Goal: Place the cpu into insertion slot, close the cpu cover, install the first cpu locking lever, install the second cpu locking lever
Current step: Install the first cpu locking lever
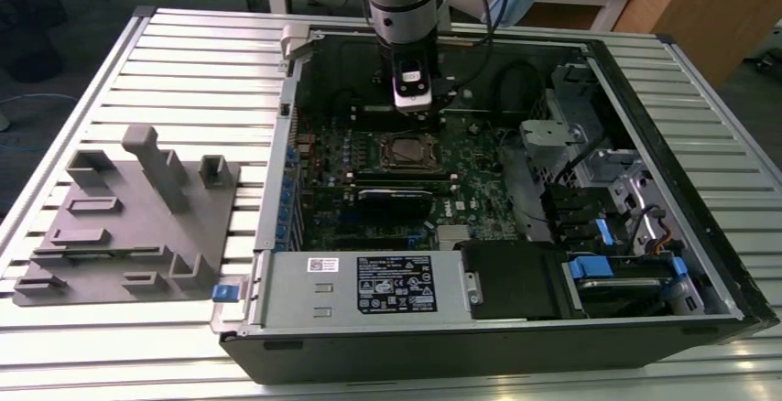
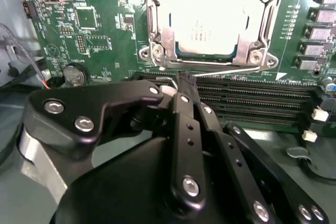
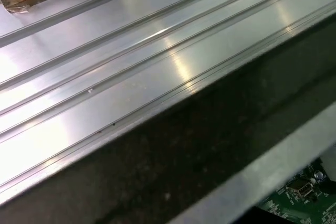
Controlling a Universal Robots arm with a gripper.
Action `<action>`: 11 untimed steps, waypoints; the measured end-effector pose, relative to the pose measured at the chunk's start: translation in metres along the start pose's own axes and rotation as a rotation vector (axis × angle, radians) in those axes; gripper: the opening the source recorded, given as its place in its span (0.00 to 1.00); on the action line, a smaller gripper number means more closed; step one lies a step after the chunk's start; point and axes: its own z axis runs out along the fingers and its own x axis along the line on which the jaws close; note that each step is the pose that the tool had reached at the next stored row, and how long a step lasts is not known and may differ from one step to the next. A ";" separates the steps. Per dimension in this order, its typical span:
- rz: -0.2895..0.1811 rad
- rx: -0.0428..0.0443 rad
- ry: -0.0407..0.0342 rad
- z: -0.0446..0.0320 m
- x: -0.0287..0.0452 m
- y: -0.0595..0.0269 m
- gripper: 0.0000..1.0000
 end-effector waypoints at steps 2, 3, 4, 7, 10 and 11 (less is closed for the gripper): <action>0.000 -0.0006 -0.0021 0.0011 -0.0002 -0.0012 0.11; 0.000 -0.0016 -0.0036 0.0021 -0.0001 -0.0017 0.11; 0.000 -0.0025 -0.0051 0.0031 -0.0001 -0.0022 0.11; -0.001 -0.0048 -0.0090 0.0062 0.0004 -0.0033 0.11; -0.001 -0.0048 -0.0100 0.0071 0.0003 -0.0043 0.11; -0.001 -0.0051 -0.0101 0.0073 0.0002 -0.0045 0.11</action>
